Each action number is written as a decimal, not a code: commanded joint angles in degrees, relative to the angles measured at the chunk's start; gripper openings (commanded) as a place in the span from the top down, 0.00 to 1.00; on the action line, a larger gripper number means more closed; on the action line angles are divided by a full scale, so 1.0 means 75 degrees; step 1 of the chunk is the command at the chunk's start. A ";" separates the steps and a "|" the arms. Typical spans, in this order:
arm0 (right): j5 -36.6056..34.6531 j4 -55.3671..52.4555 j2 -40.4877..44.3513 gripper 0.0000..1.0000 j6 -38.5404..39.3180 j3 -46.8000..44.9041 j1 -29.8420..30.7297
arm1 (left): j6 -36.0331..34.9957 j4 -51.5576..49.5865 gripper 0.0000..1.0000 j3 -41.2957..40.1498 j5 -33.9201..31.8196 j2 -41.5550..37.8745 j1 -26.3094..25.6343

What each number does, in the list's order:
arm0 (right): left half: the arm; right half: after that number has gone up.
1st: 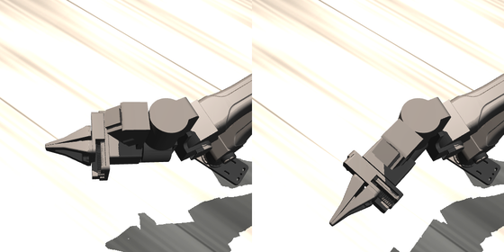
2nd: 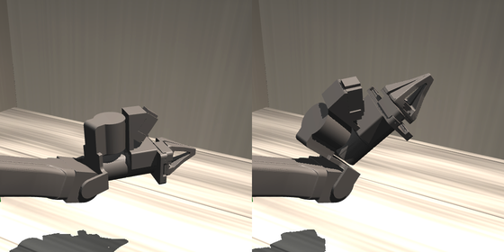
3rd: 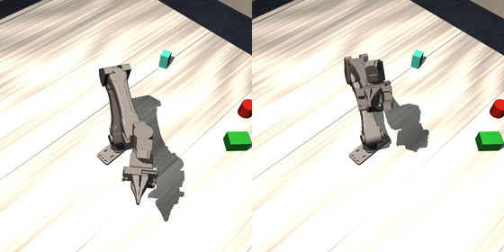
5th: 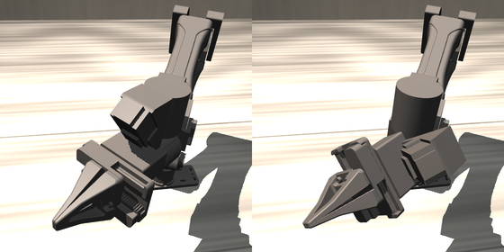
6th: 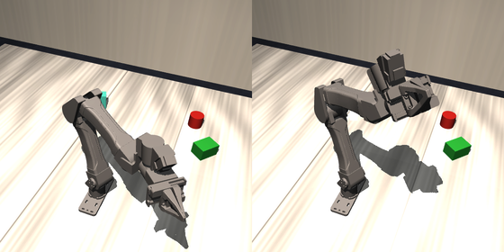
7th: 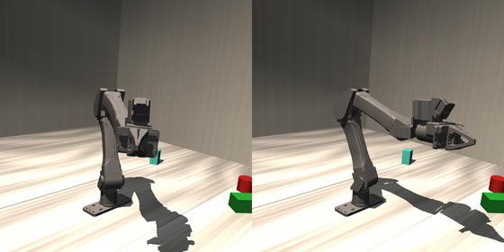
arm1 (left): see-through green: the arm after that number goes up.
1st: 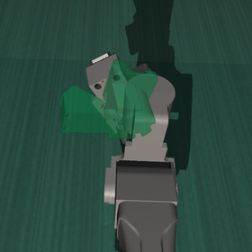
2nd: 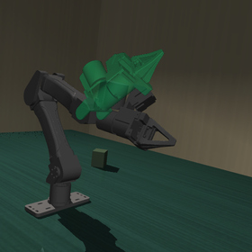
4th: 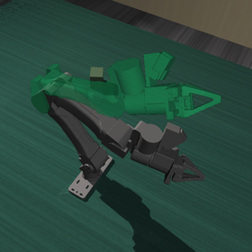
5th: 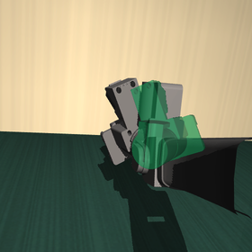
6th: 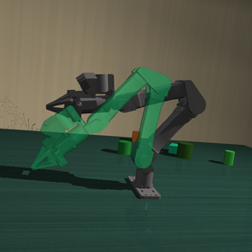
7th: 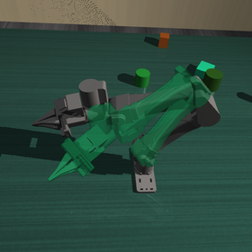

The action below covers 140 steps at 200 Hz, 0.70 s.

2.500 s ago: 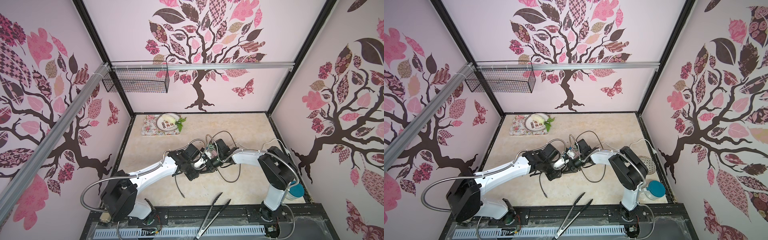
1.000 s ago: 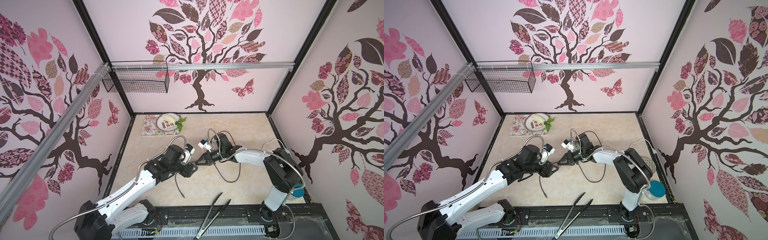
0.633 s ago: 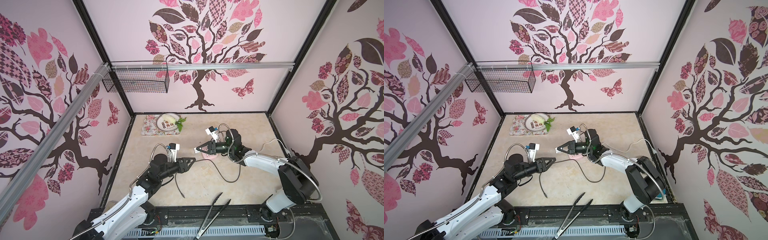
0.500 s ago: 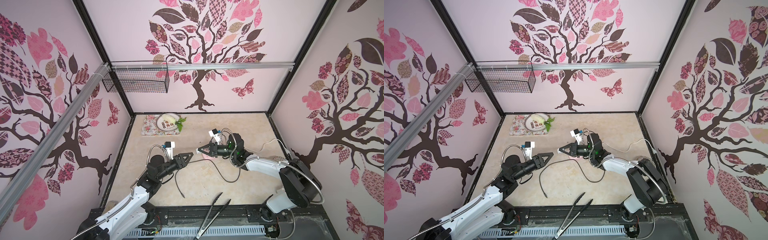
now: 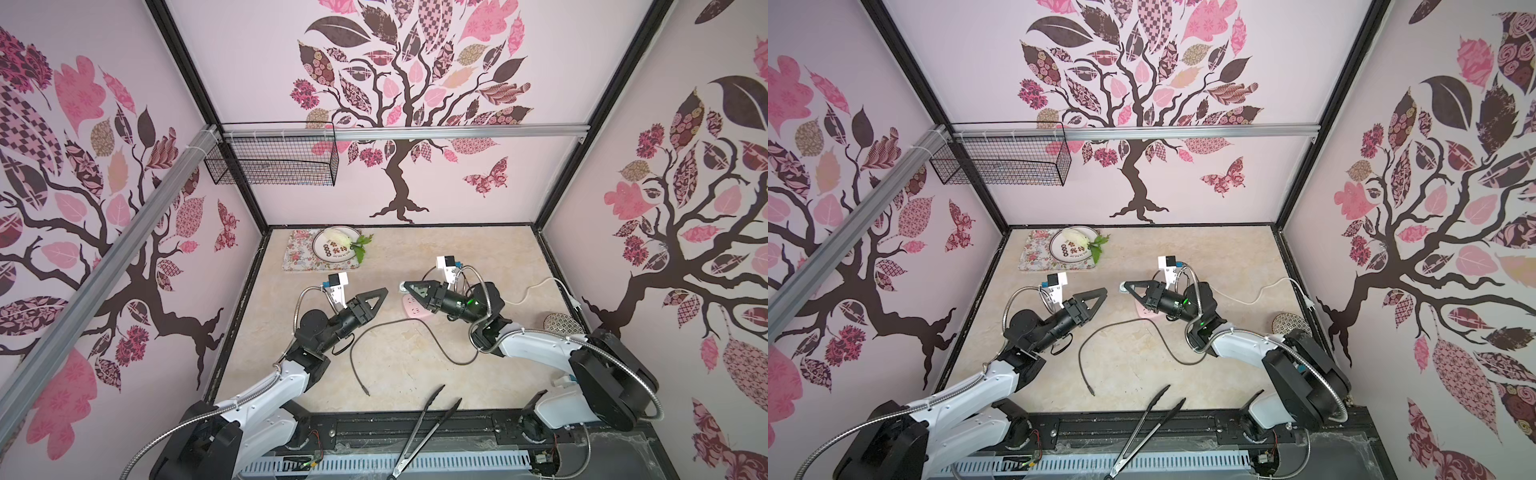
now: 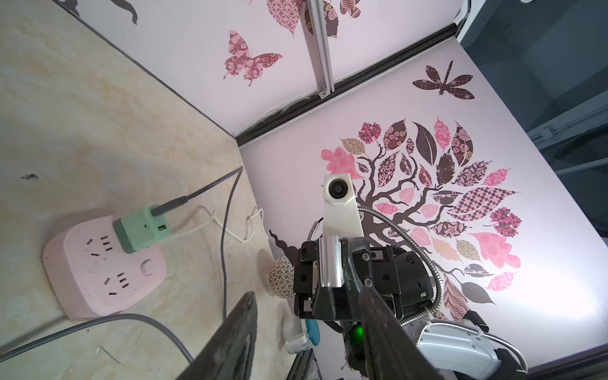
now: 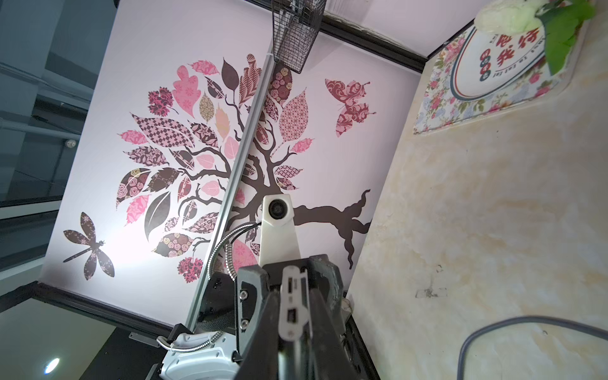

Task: Charge mp3
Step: Pick up the MP3 player from the center of the board.

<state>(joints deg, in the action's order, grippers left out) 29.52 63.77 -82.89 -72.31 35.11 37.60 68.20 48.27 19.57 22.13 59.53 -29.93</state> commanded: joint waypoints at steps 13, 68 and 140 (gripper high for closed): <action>-0.0455 0.0697 -0.0352 1.00 -0.0230 0.0271 0.0359 | 0.0220 0.0615 0.49 -0.0003 -0.0180 0.0136 -0.0221; -0.1522 0.1476 -0.0622 1.00 -0.0376 0.0102 0.0704 | 0.0284 0.1674 0.55 -0.0109 -0.1410 0.0589 -0.0774; -0.2512 0.1591 -0.0688 1.00 -0.0230 0.0106 0.1103 | -0.0114 0.1979 0.59 0.0015 -0.2431 0.0810 -0.1277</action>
<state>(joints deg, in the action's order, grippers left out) 13.61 72.14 -87.07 -73.28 35.31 45.04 68.10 59.22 19.57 7.29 64.51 -39.33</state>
